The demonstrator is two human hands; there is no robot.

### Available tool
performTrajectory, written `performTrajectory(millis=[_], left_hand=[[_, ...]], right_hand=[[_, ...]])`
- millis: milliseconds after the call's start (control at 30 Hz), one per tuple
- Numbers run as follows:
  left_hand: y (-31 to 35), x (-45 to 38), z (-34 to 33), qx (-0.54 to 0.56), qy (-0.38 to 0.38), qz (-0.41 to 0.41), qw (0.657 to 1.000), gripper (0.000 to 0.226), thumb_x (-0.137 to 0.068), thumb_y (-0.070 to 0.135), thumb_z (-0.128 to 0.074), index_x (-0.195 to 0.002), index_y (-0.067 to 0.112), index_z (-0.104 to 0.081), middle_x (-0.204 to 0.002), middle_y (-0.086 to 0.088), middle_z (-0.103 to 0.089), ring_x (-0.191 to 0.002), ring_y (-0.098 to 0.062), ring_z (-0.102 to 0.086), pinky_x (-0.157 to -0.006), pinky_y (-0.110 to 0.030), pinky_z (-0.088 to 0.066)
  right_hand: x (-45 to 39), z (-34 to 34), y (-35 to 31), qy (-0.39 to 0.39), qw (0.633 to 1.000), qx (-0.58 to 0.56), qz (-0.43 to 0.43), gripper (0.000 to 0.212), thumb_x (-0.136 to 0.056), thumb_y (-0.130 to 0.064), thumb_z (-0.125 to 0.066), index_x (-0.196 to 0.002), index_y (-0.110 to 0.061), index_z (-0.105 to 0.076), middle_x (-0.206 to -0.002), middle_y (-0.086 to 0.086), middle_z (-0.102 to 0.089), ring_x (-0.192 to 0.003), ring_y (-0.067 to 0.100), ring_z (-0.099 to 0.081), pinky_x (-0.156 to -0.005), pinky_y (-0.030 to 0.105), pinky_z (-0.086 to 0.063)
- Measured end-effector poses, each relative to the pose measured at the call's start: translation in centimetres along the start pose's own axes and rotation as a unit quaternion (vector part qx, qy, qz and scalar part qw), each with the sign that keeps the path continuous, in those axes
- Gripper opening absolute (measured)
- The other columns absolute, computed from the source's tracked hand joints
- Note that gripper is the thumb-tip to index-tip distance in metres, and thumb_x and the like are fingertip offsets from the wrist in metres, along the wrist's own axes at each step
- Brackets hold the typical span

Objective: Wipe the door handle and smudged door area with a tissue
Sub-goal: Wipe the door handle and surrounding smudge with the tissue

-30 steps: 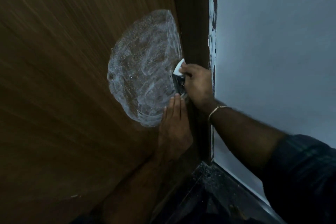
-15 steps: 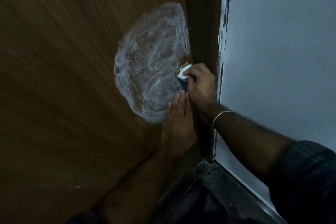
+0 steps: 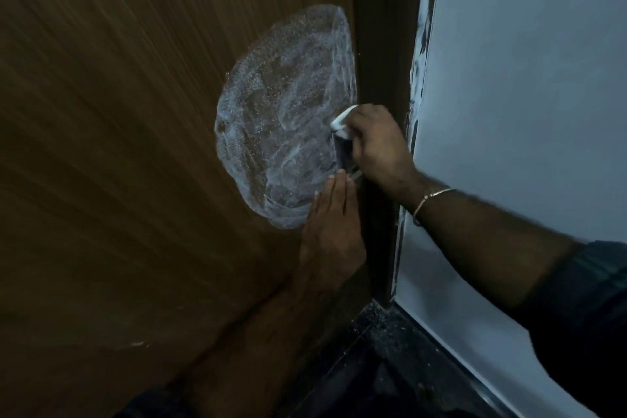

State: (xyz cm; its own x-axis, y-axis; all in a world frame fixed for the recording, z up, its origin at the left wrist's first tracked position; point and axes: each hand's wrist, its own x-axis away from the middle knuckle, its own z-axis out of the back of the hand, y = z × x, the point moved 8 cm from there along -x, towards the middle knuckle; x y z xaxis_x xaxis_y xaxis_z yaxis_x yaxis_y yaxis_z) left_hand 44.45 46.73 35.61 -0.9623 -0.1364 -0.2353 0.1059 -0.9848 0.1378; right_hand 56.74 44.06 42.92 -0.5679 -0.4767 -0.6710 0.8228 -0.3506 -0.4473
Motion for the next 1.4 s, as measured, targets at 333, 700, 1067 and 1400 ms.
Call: performTrajectory(millis=[333, 700, 1067, 1400], left_hand=[[-0.2, -0.3, 0.0, 0.013, -0.019, 0.013, 1.000, 0.082, -0.090, 0.019, -0.052, -0.157, 0.007, -0.007, -0.166, -0.012, -0.004, -0.153, -0.025, 0.000, -0.121, -0.037, 0.005], [-0.3, 0.0, -0.2, -0.002, 0.003, 0.009, 1.000, 0.079, -0.086, 0.019, -0.053, -0.156, 0.003, -0.019, -0.164, -0.015, -0.014, -0.152, -0.030, -0.011, -0.122, -0.043, -0.009], [-0.2, -0.1, 0.1, 0.003, -0.008, 0.011, 1.000, 0.083, -0.085, 0.016, -0.056, -0.156, 0.003, -0.015, -0.165, -0.015, -0.010, -0.152, -0.030, -0.007, -0.119, -0.038, 0.002], [0.0, -0.2, 0.3, 0.017, -0.010, 0.019, 1.000, 0.082, -0.085, 0.017, -0.054, -0.156, 0.001, -0.016, -0.164, -0.017, -0.012, -0.152, -0.030, -0.008, -0.122, -0.039, 0.002]], right_hand=[[0.5, -0.3, -0.4, 0.029, 0.999, -0.029, -0.031, 0.021, -0.081, 0.000, -0.058, -0.097, -0.003, -0.071, -0.102, 0.013, -0.066, -0.100, 0.028, -0.058, -0.093, 0.029, -0.042], [0.9, -1.6, -2.4, -0.100, 0.937, 0.211, 0.258, 0.021, -0.082, -0.011, -0.064, -0.097, 0.002, -0.070, -0.108, 0.018, -0.064, -0.106, 0.032, -0.051, -0.086, 0.038, -0.048], [-0.3, 1.4, 0.7, 0.006, 0.997, -0.007, -0.080, 0.024, -0.089, -0.006, -0.058, -0.109, -0.010, -0.070, -0.111, 0.010, -0.069, -0.103, 0.025, -0.065, -0.096, 0.030, -0.047], [2.1, -0.5, -0.1, 0.043, 0.998, -0.005, -0.042, 0.017, -0.087, 0.001, -0.061, -0.101, 0.001, -0.070, -0.116, 0.017, -0.063, -0.102, 0.031, -0.058, -0.097, 0.024, -0.041]])
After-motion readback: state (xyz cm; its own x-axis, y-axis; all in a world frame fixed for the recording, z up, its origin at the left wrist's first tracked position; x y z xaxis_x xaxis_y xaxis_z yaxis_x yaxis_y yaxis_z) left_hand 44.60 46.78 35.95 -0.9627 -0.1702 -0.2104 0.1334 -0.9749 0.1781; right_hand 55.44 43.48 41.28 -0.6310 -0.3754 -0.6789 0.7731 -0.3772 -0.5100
